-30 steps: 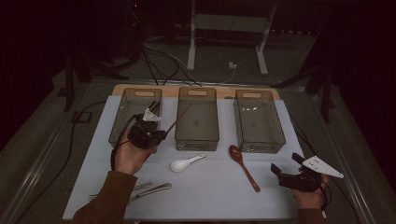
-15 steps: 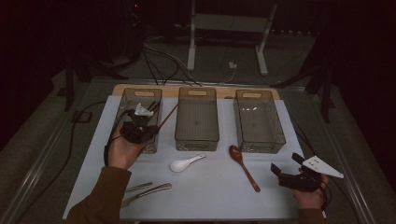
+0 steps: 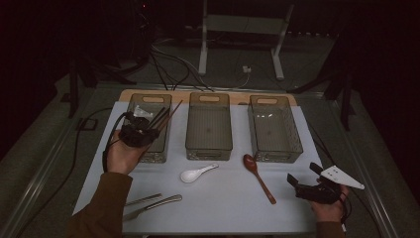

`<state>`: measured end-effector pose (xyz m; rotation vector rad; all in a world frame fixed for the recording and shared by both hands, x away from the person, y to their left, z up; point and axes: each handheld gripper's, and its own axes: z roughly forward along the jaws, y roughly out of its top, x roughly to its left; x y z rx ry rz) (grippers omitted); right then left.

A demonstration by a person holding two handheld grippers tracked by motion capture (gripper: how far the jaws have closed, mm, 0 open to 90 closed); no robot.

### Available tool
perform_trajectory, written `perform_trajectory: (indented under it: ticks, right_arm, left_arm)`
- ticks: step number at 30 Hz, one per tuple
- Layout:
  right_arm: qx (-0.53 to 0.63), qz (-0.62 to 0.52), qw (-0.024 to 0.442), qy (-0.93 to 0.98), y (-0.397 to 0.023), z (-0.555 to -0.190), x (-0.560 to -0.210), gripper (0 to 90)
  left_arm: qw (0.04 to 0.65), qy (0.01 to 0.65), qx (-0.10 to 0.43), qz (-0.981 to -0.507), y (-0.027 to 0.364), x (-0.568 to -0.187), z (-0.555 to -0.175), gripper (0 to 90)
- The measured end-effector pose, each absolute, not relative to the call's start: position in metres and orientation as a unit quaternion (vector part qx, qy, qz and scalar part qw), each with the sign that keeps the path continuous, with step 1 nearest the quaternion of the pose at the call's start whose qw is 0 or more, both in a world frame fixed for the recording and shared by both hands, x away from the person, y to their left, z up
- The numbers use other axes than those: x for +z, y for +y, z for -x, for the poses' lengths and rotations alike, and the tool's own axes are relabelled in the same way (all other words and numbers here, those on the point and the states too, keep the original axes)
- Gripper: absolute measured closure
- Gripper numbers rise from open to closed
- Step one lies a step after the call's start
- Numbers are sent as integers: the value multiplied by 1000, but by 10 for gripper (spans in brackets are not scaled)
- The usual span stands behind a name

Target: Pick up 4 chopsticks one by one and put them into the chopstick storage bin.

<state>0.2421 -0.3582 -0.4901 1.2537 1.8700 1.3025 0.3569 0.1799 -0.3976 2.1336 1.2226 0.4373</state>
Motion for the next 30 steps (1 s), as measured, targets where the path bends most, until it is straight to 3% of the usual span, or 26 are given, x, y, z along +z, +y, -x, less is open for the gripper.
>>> perform_trajectory:
  ticks: [30]
  right_arm:
    - [481,-464,267,694,-358,-242,-491,0]
  left_arm:
    - [302,485,177,-801,212,-403,-369,864]
